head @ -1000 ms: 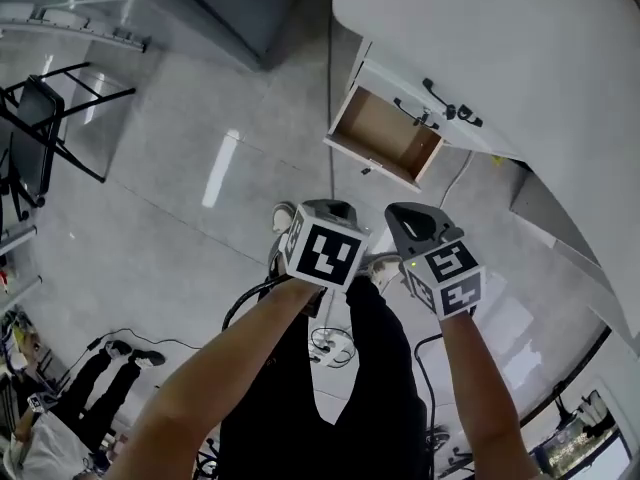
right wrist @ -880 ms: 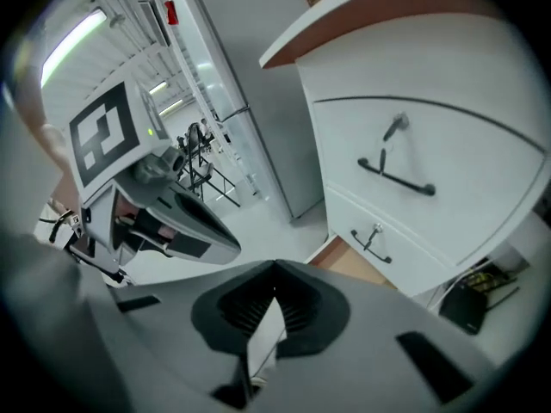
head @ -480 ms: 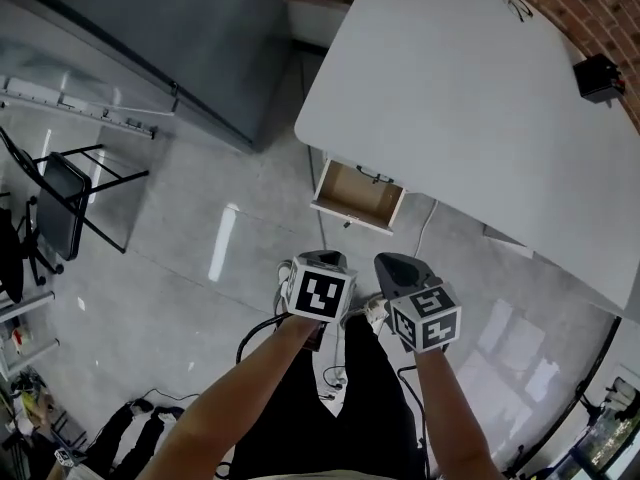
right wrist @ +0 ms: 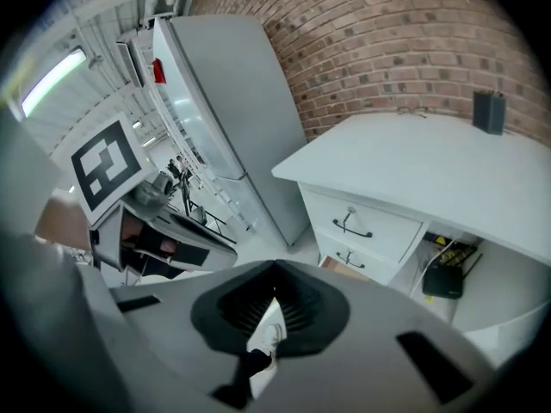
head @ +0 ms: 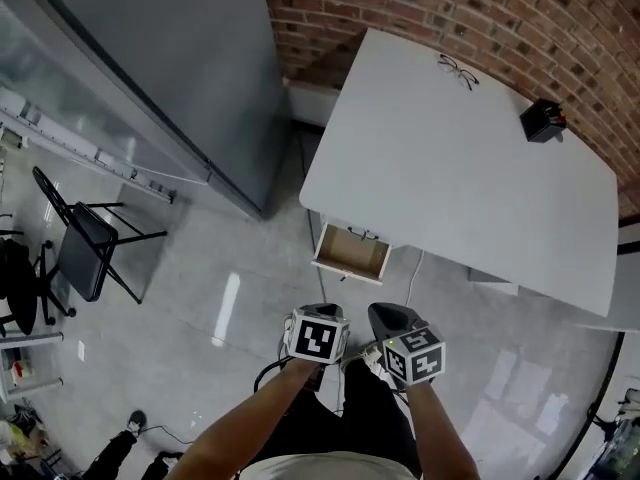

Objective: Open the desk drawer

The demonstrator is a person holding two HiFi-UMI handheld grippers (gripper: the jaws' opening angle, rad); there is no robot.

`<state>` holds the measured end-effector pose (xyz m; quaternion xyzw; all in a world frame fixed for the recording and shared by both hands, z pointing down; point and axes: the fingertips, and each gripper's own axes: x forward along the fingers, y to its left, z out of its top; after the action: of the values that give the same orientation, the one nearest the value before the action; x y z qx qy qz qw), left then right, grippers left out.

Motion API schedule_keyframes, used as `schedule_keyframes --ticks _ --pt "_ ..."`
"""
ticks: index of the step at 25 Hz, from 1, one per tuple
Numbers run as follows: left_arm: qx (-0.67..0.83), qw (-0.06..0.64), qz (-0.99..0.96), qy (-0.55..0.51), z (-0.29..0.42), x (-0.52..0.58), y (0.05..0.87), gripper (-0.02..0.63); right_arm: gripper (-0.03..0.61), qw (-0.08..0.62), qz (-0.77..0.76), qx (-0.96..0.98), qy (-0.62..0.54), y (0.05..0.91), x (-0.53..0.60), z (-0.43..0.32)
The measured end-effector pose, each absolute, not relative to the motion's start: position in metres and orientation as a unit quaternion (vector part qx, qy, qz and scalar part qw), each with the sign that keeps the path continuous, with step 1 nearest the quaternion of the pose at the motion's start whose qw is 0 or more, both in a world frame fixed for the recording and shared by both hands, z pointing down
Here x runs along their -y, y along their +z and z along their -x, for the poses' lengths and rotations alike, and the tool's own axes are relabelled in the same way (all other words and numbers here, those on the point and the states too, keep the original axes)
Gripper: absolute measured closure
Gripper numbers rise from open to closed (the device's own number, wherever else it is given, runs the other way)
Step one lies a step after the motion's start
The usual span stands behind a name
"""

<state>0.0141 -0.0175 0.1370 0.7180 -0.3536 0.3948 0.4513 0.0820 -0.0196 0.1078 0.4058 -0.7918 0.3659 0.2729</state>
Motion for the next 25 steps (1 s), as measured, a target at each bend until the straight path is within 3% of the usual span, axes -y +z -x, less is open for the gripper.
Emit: schedule_keyframes --ticks 13,18,25 --pt "0.37 0.417 -0.73 0.396 -0.03 0.003 0.083 0.606 0.563 0.281 -0.395 0.799 0.357 0.063 -0.014 -0.085" --pt "0.364 0.42 -0.729 0.398 -0.04 -0.01 0.077 0.606 0.563 0.216 -0.409 0.798 0.387 0.047 -0.017 -0.094" --pt "0.377 0.415 -0.73 0.392 -0.048 -0.003 0.069 0.607 0.563 0.228 -0.406 0.801 0.377 0.043 -0.016 -0.104"
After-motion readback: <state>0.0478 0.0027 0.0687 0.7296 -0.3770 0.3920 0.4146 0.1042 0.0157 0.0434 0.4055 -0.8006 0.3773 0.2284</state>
